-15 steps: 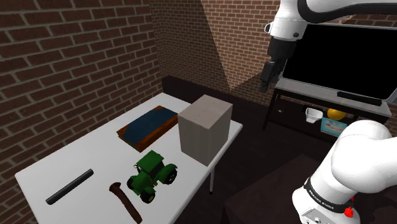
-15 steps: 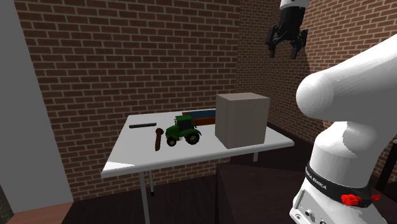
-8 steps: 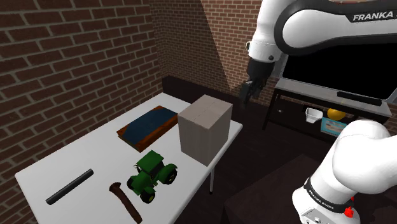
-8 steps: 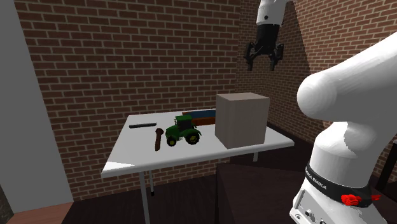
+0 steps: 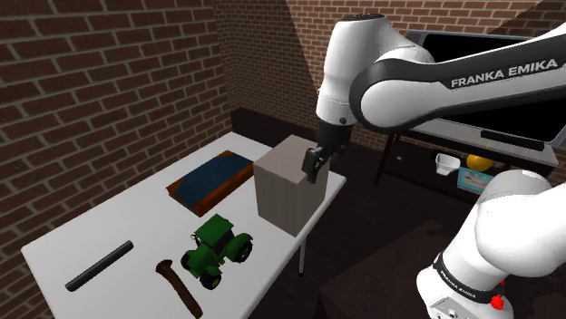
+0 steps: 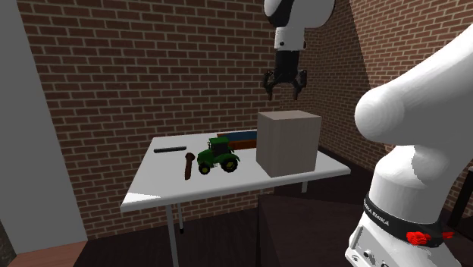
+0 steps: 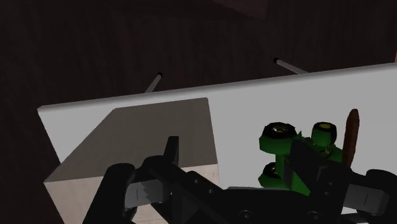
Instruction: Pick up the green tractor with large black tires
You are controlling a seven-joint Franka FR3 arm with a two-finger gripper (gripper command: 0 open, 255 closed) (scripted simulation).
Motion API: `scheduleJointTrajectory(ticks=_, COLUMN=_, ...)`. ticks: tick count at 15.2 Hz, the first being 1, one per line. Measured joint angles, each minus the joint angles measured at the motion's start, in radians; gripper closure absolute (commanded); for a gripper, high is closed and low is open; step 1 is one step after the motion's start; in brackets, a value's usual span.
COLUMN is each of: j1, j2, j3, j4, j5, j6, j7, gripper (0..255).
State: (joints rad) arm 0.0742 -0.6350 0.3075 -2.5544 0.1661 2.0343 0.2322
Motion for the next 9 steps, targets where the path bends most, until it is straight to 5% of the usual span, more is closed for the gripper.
scheduleJointTrajectory(ticks=9, j1=-0.046, j2=0.302, j3=0.237, j4=0.08, j5=-0.083, j6=0.252, j7=0.281, gripper=0)
